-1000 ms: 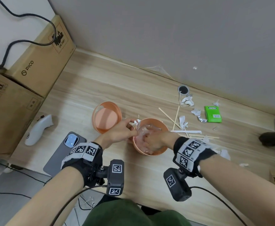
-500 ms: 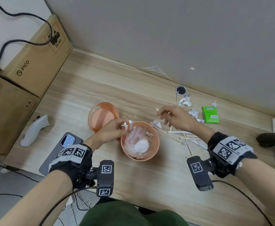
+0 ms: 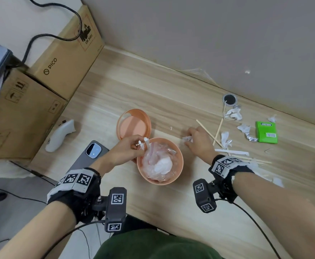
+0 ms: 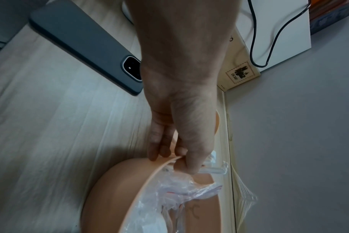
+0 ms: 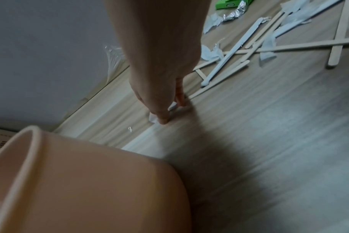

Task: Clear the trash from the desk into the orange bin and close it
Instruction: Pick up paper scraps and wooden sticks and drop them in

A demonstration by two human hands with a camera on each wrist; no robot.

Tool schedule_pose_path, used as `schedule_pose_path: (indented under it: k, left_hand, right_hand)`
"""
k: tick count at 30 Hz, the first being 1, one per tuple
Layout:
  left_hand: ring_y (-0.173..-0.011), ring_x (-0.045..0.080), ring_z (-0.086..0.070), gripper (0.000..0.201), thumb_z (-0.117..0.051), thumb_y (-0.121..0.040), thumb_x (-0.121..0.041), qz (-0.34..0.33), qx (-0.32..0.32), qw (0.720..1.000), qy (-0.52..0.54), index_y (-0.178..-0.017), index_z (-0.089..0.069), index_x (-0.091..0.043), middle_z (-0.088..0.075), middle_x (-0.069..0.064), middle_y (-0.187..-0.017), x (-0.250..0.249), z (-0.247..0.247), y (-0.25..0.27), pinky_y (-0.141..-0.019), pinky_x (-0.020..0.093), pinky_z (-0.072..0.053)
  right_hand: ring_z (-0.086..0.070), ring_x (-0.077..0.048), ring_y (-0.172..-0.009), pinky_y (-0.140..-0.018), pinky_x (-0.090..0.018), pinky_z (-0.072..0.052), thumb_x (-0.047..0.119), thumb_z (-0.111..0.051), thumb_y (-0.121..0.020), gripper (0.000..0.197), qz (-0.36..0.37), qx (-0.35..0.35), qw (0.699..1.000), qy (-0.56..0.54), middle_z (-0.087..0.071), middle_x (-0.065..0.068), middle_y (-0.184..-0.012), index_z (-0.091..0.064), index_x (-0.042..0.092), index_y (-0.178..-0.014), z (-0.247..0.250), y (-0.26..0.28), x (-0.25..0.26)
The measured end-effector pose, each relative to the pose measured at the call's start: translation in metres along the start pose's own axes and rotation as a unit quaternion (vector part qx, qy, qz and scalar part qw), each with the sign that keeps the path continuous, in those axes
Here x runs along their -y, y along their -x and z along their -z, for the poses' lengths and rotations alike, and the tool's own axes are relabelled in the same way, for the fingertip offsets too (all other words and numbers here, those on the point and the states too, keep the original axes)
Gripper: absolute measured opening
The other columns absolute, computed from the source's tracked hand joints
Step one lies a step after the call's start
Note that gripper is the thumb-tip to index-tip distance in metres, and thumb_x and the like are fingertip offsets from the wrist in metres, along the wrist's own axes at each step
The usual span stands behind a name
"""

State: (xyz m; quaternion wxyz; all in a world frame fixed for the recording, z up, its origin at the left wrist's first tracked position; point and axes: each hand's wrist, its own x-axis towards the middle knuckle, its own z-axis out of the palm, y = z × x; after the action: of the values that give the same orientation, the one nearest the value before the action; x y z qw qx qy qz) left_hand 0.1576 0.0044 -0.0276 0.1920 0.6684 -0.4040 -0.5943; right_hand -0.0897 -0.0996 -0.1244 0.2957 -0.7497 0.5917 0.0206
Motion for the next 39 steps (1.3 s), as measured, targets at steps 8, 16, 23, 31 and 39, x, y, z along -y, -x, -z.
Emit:
schedule_pose_path:
  k: [8, 16, 23, 31, 39]
  left_hand:
    - [-0.07, 0.009, -0.062, 0.022, -0.061, -0.087, -0.002, -0.009, 0.005, 1.0, 0.007, -0.097, -0.066, -0.021, -0.064, 0.004, -0.087, -0.002, -0.008, -0.004, -0.06, 0.021, -0.052]
    - [-0.075, 0.023, -0.062, 0.028, -0.065, -0.079, -0.005, -0.013, 0.038, 0.999, 0.004, -0.104, -0.066, -0.018, -0.059, 0.011, -0.087, -0.023, -0.037, -0.018, -0.078, 0.045, -0.058]
    - [-0.07, 0.02, -0.062, 0.019, -0.064, -0.085, -0.004, -0.025, 0.046, 0.998, -0.025, -0.1, -0.064, -0.015, -0.057, 0.01, -0.082, -0.03, -0.041, -0.021, -0.071, 0.037, -0.057]
    - [-0.074, 0.024, -0.067, 0.027, -0.066, -0.071, -0.013, -0.017, 0.049, 0.999, -0.011, -0.098, -0.065, -0.018, -0.059, 0.01, -0.088, -0.034, -0.045, -0.027, -0.078, 0.047, -0.06]
    - [-0.074, 0.019, -0.066, 0.026, -0.065, -0.079, -0.006, -0.018, 0.058, 0.998, -0.009, -0.101, -0.066, -0.021, -0.063, 0.015, -0.1, -0.04, -0.054, -0.044, -0.067, 0.03, -0.056]
  right_hand:
    - [-0.062, -0.016, -0.067, -0.064, -0.024, -0.042, 0.015, -0.066, -0.083, 0.015, -0.035, 0.007, 0.994, -0.102, -0.064, -0.01, -0.069, -0.061, 0.016, -0.069, 0.028, 0.015, -0.029]
    - [-0.064, -0.016, -0.064, -0.061, -0.02, -0.053, 0.008, -0.071, -0.082, 0.009, 0.077, -0.009, 0.929, -0.363, -0.064, -0.009, -0.079, -0.064, 0.005, -0.078, 0.114, 0.062, 0.039]
    - [-0.062, -0.012, -0.095, -0.082, -0.012, -0.045, 0.016, -0.064, -0.086, 0.025, 0.196, 0.246, 0.942, -0.122, -0.069, 0.004, -0.105, -0.068, 0.018, -0.111, 0.107, 0.088, 0.054]
    - [-0.059, -0.013, -0.087, -0.076, -0.009, -0.044, 0.007, -0.057, -0.088, 0.018, 0.011, -0.037, 0.98, -0.195, -0.063, 0.0, -0.098, -0.067, 0.015, -0.101, 0.104, 0.064, -0.041]
    - [-0.029, -0.032, -0.136, -0.108, -0.038, -0.029, 0.014, -0.061, -0.085, 0.059, -0.171, -0.124, 0.969, -0.131, -0.036, -0.024, -0.14, -0.04, 0.013, -0.141, 0.107, 0.04, -0.128]
